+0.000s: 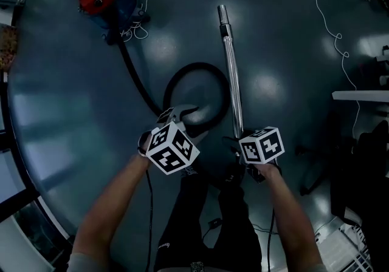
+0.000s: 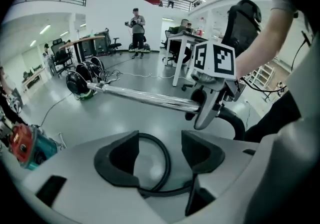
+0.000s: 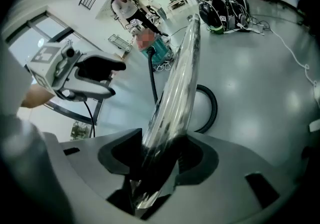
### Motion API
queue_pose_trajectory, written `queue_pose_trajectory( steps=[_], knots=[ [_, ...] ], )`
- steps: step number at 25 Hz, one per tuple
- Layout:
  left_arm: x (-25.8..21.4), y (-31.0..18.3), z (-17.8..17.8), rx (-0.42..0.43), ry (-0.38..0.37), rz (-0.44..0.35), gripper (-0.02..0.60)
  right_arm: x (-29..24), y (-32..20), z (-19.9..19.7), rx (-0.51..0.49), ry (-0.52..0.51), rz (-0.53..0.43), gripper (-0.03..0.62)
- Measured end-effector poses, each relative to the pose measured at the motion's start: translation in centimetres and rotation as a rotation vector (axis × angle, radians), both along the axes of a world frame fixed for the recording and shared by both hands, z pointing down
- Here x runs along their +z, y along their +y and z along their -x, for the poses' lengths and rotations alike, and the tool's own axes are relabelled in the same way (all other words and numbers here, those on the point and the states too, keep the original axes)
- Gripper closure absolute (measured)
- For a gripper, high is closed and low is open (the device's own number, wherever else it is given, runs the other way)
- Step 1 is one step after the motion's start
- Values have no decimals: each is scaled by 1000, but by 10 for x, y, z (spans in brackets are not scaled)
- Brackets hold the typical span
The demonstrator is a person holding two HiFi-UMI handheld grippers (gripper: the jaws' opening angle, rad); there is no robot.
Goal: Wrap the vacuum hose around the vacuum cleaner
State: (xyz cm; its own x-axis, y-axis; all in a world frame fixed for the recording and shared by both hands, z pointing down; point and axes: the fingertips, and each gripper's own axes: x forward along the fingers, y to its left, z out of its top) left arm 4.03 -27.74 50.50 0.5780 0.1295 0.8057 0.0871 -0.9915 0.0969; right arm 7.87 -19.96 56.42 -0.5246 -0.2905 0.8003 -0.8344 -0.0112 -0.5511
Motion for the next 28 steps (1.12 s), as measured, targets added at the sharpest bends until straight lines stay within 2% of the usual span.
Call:
queue_pose_trajectory(
  steps=[4, 7, 10, 17, 22, 28],
  knots=[
    [-4, -38, 6, 67, 9, -77, 311, 7, -7, 7, -110, 73, 5, 391],
    [-3, -70, 9, 87, -4, -147, 311, 8, -15, 11, -182, 100, 3, 393],
    [-4, -93, 6, 85, -8, -211, 311, 9, -21, 11, -259, 122, -3, 393],
    [-15, -126, -14, 38, -53, -287, 311, 12, -40, -4, -479, 143, -35, 396],
    [-37, -167, -16, 8, -139, -367, 311, 8, -71, -20, -649, 158, -68, 396],
    [-41, -193, -37, 23, -216, -392, 311, -3, -96, -40, -832, 156, -125, 396]
  ],
)
